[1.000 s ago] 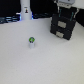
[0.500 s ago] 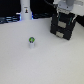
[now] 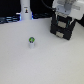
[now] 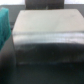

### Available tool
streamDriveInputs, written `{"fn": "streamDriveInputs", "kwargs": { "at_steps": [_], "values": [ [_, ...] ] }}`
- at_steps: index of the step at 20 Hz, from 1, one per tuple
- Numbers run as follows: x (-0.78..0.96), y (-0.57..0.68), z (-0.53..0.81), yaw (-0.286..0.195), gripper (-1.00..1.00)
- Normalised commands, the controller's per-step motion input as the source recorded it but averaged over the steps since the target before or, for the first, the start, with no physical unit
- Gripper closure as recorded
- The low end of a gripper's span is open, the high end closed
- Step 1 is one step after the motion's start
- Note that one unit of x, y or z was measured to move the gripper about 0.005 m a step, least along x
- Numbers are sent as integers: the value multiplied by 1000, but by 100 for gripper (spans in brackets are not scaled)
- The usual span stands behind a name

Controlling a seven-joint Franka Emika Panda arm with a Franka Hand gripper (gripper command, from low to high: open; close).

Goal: Open the kcup holder, insert the kcup into the holder, and close the kcup holder

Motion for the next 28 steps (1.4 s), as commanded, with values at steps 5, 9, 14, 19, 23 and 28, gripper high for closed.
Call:
{"fn": "streamDriveInputs", "kwargs": {
  "at_steps": [5,9,14,19,23,28],
  "values": [
    [-97,85,-39,-11,100],
    [3,48,7,-6,100],
    [12,57,5,-7,100],
    [295,19,38,-19,100],
    [864,-119,308,-41,100],
    [891,-132,360,-39,100]
  ]
}}
